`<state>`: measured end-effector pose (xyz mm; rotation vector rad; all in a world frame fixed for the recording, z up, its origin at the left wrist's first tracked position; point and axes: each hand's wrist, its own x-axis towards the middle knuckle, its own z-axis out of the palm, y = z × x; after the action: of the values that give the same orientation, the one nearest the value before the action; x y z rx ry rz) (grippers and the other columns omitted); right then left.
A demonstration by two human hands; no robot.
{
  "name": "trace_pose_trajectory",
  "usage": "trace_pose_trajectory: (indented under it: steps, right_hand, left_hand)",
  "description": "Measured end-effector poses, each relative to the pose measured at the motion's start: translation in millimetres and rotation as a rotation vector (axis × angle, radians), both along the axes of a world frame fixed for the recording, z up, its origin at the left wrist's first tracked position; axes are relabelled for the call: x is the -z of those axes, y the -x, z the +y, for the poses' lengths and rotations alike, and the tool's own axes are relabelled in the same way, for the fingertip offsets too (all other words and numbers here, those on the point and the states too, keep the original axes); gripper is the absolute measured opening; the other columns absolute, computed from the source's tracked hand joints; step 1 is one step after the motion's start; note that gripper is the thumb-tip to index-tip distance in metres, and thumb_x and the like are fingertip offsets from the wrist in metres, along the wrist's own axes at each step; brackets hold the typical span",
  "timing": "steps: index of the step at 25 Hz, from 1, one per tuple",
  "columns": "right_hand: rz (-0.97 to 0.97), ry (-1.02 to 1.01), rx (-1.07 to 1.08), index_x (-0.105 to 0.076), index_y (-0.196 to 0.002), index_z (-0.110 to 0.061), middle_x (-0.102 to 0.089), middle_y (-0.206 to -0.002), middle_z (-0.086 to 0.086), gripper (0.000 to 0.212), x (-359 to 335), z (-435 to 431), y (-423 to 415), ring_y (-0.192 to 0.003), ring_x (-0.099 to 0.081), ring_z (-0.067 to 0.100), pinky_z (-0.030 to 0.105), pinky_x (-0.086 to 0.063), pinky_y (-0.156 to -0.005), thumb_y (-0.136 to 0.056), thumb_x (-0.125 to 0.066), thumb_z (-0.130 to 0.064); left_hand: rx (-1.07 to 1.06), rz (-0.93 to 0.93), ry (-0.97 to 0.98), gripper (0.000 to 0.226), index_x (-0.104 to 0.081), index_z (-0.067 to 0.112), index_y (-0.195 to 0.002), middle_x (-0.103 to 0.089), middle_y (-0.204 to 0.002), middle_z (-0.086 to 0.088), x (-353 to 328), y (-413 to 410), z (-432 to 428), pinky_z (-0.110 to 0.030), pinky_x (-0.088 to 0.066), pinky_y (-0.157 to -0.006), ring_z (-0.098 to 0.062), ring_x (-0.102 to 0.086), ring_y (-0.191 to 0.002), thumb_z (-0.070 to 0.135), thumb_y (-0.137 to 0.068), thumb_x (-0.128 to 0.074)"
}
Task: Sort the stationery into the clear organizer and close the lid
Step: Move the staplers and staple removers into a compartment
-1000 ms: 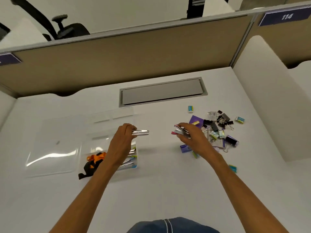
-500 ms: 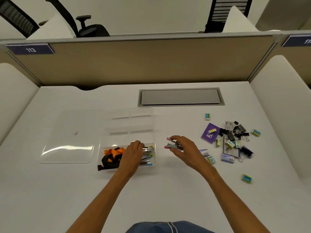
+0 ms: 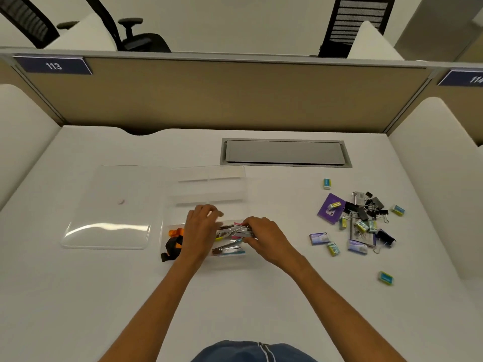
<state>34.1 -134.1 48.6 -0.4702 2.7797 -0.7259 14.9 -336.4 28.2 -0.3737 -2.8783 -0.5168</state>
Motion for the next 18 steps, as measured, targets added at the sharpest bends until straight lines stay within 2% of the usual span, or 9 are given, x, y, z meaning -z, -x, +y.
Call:
trace_pose_trajectory:
  steps: [4, 9, 12, 15, 18]
  right_hand:
    - [0.085, -0.214, -0.141, -0.057, -0.12, -0.011, -0.066, -0.114, 0.011, 0.03, 7, -46, 13, -0.101, -0.059, 0.03, 0.037, -0.043, -0.085, -0.093, -0.061, -0.024]
    - [0.021, -0.305, -0.202, -0.068, -0.106, -0.012, -0.072, -0.106, 0.011, 0.024, 24, -71, 14, -0.095, -0.066, 0.03, 0.036, -0.051, -0.082, -0.087, -0.069, -0.027]
    - [-0.047, -0.279, -0.149, -0.071, -0.108, -0.014, -0.072, -0.109, 0.01, 0.026, 30, -70, 14, -0.099, -0.067, 0.028, 0.035, -0.053, -0.084, -0.087, -0.069, -0.028]
    - [-0.085, -0.239, -0.115, -0.071, -0.112, -0.013, -0.071, -0.109, 0.011, 0.029, 23, -65, 16, -0.097, -0.066, 0.028, 0.034, -0.052, -0.081, -0.085, -0.071, -0.024]
    - [-0.063, -0.113, -0.032, -0.069, -0.114, -0.015, -0.07, -0.108, 0.008, 0.032, 7, -41, 19, -0.101, -0.062, 0.026, 0.032, -0.047, -0.08, -0.083, -0.073, -0.024]
  left_hand:
    - [-0.138, 0.059, -0.174, 0.024, -0.07, 0.013, -0.095, -0.067, -0.102, -0.007, -14, 3, -28, -0.036, -0.046, -0.083, -0.027, -0.06, -0.098, 0.0, -0.076, -0.076]
    - [-0.128, 0.052, -0.224, 0.022, -0.07, 0.014, -0.096, -0.065, -0.105, -0.006, -12, -3, -39, -0.03, -0.041, -0.087, -0.025, -0.059, -0.101, -0.001, -0.08, -0.072]
    - [-0.112, 0.023, -0.245, 0.022, -0.07, 0.015, -0.096, -0.065, -0.105, -0.005, -7, -7, -36, -0.03, -0.042, -0.086, -0.026, -0.059, -0.101, 0.0, -0.08, -0.072]
    - [-0.078, 0.004, -0.25, 0.024, -0.069, 0.014, -0.099, -0.065, -0.105, -0.006, -3, -8, -32, -0.035, -0.045, -0.085, -0.027, -0.06, -0.1, 0.001, -0.079, -0.073]
    - [-0.096, -0.032, -0.286, 0.025, -0.065, 0.015, -0.108, -0.063, -0.111, -0.004, -3, -4, -25, -0.032, -0.042, -0.09, -0.024, -0.058, -0.105, 0.008, -0.084, -0.071]
